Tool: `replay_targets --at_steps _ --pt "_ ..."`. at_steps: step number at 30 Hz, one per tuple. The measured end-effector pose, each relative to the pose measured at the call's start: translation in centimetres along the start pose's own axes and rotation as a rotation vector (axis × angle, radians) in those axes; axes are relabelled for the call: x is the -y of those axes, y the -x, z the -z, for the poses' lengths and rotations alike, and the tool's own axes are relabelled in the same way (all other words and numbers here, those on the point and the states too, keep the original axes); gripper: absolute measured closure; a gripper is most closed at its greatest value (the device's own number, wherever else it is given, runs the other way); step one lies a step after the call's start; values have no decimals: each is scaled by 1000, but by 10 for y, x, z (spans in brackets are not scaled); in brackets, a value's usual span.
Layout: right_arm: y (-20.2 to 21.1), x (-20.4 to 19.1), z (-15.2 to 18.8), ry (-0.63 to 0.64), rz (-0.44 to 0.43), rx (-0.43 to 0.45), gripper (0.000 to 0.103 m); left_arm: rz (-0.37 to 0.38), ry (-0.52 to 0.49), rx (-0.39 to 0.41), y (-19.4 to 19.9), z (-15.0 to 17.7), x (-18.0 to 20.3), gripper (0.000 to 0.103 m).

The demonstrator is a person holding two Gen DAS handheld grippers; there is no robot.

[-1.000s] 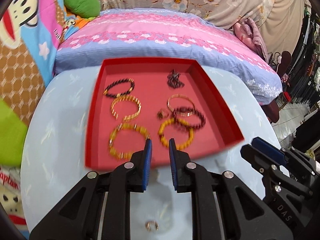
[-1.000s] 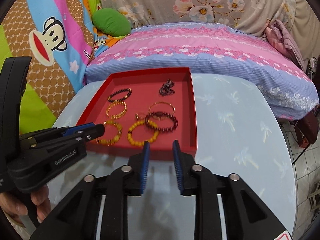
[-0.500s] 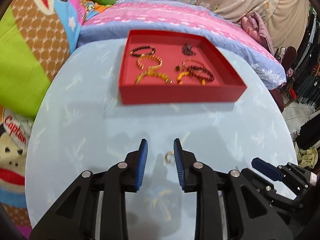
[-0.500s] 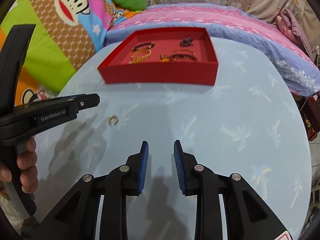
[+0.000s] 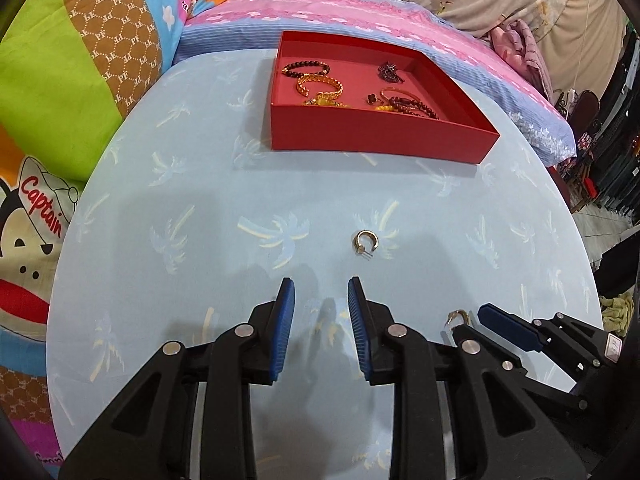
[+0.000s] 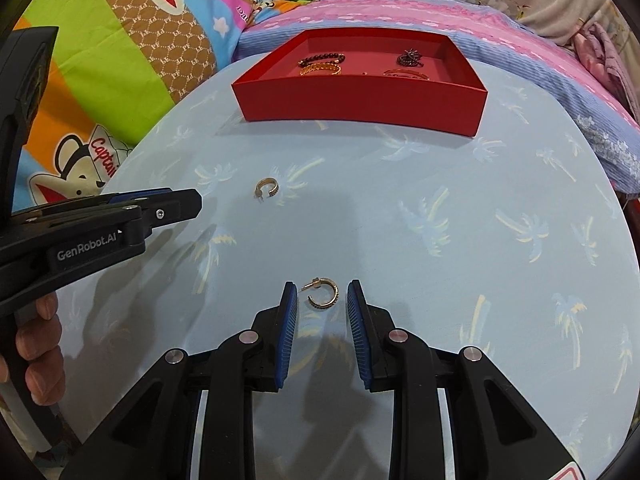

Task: Organize jewelry
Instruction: 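Move the right tool back to the table and grasp a gold hoop earring, then grasp the other gold hoop earring with the left tool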

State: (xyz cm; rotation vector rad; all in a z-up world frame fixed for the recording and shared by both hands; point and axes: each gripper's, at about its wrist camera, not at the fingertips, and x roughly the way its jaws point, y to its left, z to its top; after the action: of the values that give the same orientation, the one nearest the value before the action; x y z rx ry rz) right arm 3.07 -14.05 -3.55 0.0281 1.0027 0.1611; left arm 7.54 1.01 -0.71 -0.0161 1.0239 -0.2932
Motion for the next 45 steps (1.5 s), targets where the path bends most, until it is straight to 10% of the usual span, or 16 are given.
replay_targets --at_steps 33,45 --pt "4 36 -17 -73 42 37 88 31 -58 -29 -37 -23 34 70" --pt "0 43 -19 -92 47 29 88 25 -84 -42 -51 -24 38 92"
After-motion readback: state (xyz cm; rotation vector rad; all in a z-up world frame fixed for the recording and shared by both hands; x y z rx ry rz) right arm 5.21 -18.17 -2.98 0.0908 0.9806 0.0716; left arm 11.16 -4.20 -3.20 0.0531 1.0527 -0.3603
